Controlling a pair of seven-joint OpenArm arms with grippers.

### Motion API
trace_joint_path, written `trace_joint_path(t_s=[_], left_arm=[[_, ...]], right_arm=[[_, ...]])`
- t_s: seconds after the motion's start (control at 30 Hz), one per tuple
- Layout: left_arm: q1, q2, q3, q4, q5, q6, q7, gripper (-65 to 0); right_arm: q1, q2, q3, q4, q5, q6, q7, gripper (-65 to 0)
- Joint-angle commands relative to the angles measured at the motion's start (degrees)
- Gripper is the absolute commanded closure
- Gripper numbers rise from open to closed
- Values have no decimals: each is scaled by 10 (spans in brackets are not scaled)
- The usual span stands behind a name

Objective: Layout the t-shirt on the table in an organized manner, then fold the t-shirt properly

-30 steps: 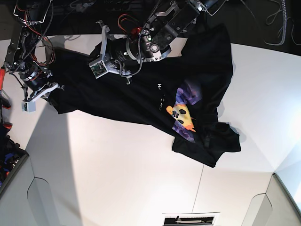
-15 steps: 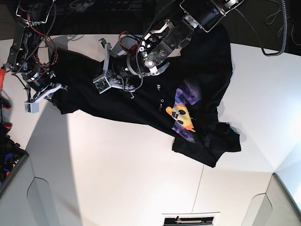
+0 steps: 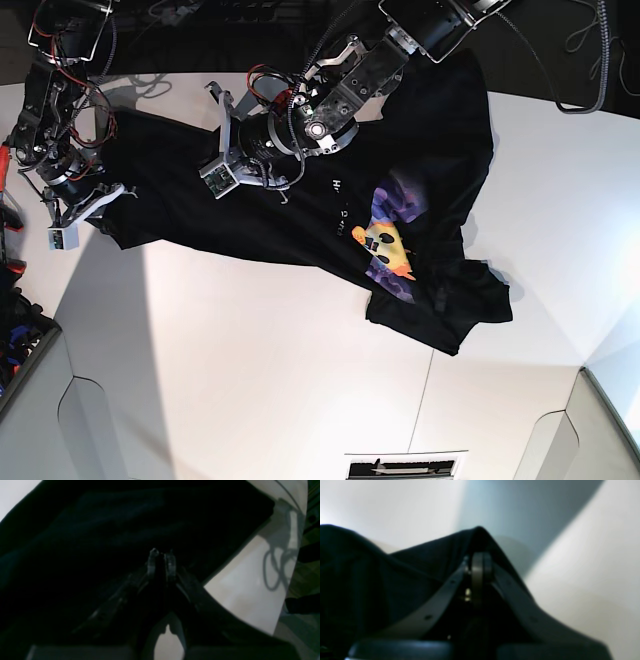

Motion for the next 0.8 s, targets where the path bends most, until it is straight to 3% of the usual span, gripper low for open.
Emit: trace_joint_path(t_s=[0.0, 0.27, 0.53, 0.77], left_arm=[[1, -2, 0, 1, 10, -11, 44, -46], [-5, -2, 0, 31, 10, -19, 43, -46], [-16, -2, 0, 82, 10, -19, 48, -46], [-19, -2, -59, 85, 10, -11, 50, -46]], right_arm=[[9, 19, 2, 0, -5, -3, 13, 0], [23, 66, 2, -47, -14, -5, 29, 0], [50, 70, 2, -47, -7, -5, 29, 0], [64, 70, 6, -31, 59, -6, 17, 0]])
